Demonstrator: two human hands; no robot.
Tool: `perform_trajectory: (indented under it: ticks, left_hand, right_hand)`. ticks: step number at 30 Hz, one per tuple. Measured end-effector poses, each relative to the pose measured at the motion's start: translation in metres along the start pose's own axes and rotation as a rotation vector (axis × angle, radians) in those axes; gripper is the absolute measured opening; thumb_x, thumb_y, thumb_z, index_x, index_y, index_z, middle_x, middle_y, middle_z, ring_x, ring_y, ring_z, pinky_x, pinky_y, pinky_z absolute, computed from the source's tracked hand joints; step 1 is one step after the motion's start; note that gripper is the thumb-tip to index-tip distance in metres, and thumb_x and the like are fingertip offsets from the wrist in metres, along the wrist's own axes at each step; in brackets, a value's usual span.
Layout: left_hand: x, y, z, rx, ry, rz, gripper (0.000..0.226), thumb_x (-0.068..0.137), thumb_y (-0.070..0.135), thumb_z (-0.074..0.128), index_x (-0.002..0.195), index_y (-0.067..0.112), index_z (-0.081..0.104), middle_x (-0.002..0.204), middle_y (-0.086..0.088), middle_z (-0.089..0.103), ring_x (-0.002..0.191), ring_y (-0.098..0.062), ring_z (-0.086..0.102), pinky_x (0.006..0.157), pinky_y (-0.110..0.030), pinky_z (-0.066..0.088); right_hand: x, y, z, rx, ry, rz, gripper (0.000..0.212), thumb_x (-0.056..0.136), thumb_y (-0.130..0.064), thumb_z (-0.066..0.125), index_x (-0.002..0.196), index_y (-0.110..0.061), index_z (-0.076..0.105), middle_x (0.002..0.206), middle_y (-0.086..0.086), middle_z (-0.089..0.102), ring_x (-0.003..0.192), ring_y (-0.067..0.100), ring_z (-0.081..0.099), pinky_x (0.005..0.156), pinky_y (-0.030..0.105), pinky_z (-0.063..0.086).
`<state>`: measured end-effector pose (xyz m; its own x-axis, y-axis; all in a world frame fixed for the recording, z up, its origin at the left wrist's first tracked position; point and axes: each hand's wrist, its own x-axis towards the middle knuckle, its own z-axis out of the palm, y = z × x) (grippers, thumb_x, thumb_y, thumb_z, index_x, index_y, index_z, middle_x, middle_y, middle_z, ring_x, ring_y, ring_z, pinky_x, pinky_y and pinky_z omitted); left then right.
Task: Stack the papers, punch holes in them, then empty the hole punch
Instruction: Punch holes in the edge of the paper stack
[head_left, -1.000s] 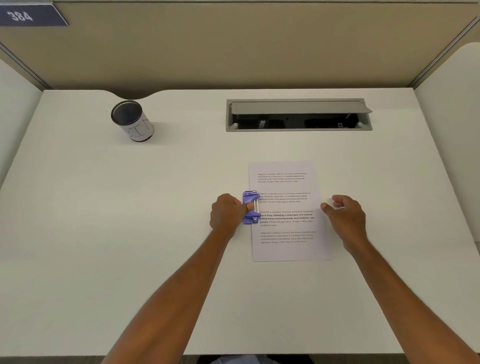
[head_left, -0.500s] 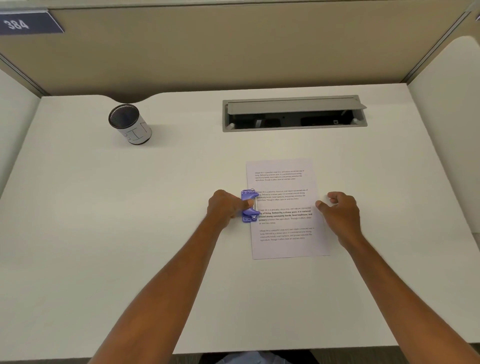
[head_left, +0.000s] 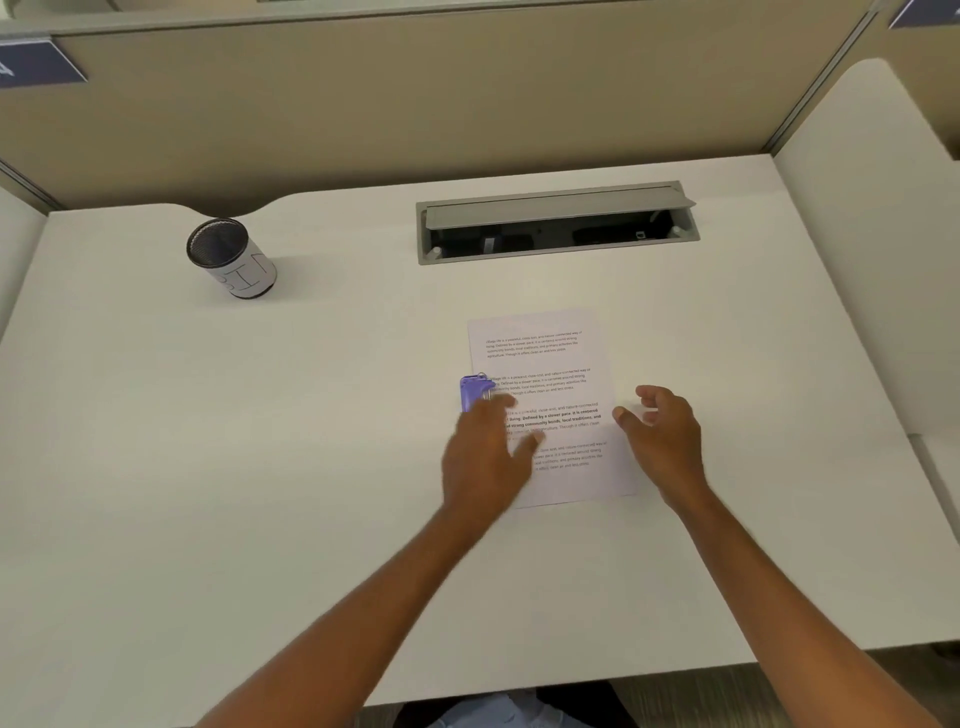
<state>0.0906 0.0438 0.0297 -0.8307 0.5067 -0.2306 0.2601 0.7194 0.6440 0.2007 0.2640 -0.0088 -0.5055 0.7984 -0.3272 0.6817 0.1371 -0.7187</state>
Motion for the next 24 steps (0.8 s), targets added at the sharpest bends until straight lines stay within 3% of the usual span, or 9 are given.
perform_trajectory:
  ticks: [1,3,5,7,11,20,24]
  left_hand:
    - [-0.013,0.001,0.011,0.060,-0.075,0.096,0.063,0.102,0.049,0.070,0.154,0.018,0.054,0.156,-0.004,0.057,0.144,-0.028,0.055,0.113,-0.043,0.049]
    - [-0.032,-0.001,0.034,0.223,-0.244,0.241,0.081,0.106,0.050,0.064,0.169,0.011,0.034,0.178,-0.011,0.033,0.167,-0.030,0.027,0.133,-0.042,0.027]
    - [-0.042,-0.005,0.052,0.353,-0.380,0.320,0.093,0.109,0.052,0.058,0.176,0.009,0.009,0.186,-0.011,0.002,0.173,-0.030,-0.003,0.139,-0.043,0.002]
    - [-0.047,-0.009,0.063,0.419,-0.440,0.346,0.099,0.110,0.051,0.057,0.175,0.008,-0.004,0.185,-0.011,-0.011,0.172,-0.030,-0.015,0.138,-0.043,-0.006]
    - [-0.047,-0.016,0.070,0.463,-0.490,0.331,0.100,0.111,0.049,0.056,0.174,0.009,-0.010,0.184,-0.009,-0.018,0.171,-0.028,-0.018,0.136,-0.040,-0.007]
    - [-0.046,-0.021,0.075,0.499,-0.509,0.326,0.101,0.111,0.051,0.055,0.174,0.011,-0.013,0.183,-0.007,-0.021,0.170,-0.027,-0.019,0.128,-0.037,-0.008]
    - [-0.046,-0.024,0.079,0.502,-0.507,0.323,0.102,0.110,0.051,0.057,0.174,0.011,-0.012,0.184,-0.007,-0.020,0.171,-0.027,-0.017,0.130,-0.038,-0.007]
  right_hand:
    - [-0.008,0.002,-0.001,-0.018,0.009,-0.001,0.045,0.100,-0.028,0.078,0.142,-0.021,0.064,0.143,0.003,0.062,0.114,0.017,0.064,0.095,0.031,0.046]
    - [-0.023,0.008,-0.001,-0.053,0.024,0.005,0.044,0.100,-0.028,0.076,0.142,-0.021,0.064,0.144,0.004,0.061,0.113,0.018,0.065,0.094,0.032,0.047]
    - [-0.038,0.014,0.000,-0.081,0.028,0.017,0.044,0.101,-0.026,0.075,0.143,-0.021,0.063,0.146,0.005,0.059,0.119,0.024,0.067,0.097,0.037,0.053]
    - [-0.050,0.021,0.001,-0.100,0.025,0.022,0.045,0.101,-0.024,0.074,0.144,-0.020,0.063,0.147,0.006,0.057,0.124,0.027,0.066,0.103,0.043,0.056]
    - [-0.060,0.026,0.004,-0.116,0.019,0.019,0.045,0.101,-0.022,0.073,0.145,-0.019,0.062,0.151,0.006,0.054,0.129,0.029,0.064,0.107,0.048,0.056]
    - [-0.060,0.018,0.010,-0.060,0.046,0.037,0.044,0.102,-0.021,0.074,0.144,-0.018,0.062,0.152,0.007,0.053,0.129,0.027,0.064,0.109,0.046,0.056]
    - [-0.059,0.014,0.012,-0.012,0.056,0.050,0.044,0.102,-0.023,0.075,0.143,-0.016,0.061,0.147,0.008,0.055,0.123,0.025,0.066,0.098,0.037,0.054]
